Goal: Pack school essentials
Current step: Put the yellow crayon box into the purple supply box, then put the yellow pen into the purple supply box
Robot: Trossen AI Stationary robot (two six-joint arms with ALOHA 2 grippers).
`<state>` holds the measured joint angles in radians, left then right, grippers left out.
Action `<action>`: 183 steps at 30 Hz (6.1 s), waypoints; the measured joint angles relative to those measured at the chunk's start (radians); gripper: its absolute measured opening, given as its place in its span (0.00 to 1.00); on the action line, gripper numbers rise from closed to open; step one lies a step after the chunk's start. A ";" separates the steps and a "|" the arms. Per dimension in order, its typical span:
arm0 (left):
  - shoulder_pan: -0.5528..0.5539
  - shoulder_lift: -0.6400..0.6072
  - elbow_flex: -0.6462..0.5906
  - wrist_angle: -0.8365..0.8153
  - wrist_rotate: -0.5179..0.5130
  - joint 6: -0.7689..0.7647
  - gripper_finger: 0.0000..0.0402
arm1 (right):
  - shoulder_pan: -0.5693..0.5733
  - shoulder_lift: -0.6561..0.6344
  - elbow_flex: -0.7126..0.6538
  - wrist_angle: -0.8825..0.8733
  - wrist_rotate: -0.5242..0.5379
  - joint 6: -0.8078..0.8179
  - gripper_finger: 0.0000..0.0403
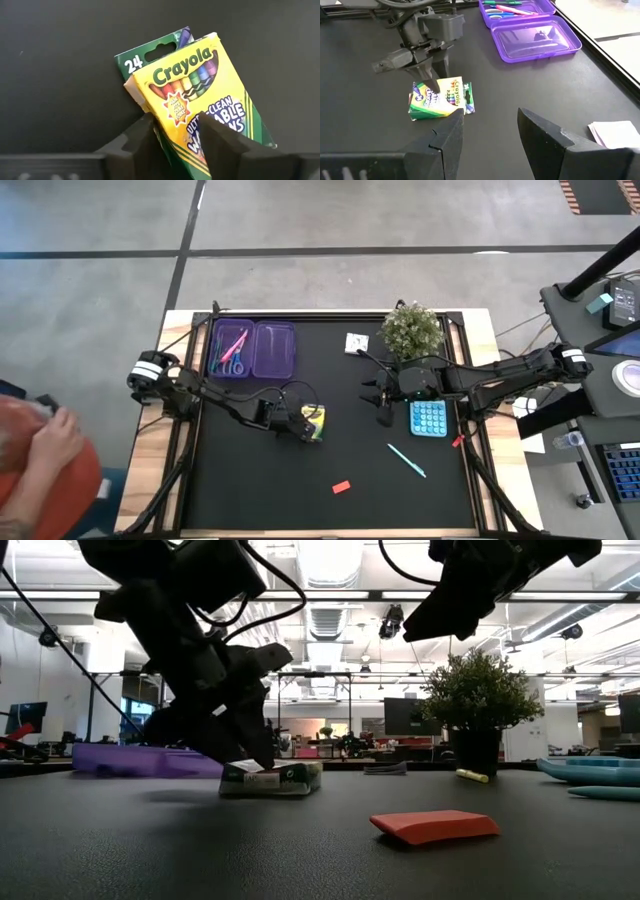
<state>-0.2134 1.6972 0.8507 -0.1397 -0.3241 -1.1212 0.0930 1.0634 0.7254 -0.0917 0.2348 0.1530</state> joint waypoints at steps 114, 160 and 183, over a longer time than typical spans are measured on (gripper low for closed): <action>1.023 -0.365 0.005 -0.549 0.043 0.785 0.30 | -0.002 0.000 0.001 0.019 0.001 -0.059 0.43; 0.311 -0.333 -0.014 -0.101 -0.077 0.728 0.02 | 0.000 0.000 0.000 0.005 0.000 -0.047 0.43; -0.017 -0.337 -0.040 0.214 -0.158 0.972 0.03 | -0.001 0.314 0.143 -0.462 0.167 0.630 0.43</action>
<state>-0.2306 1.3599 0.8112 0.0739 -0.4822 -0.1493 0.0924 1.3773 0.8679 -0.5537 0.4018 0.7833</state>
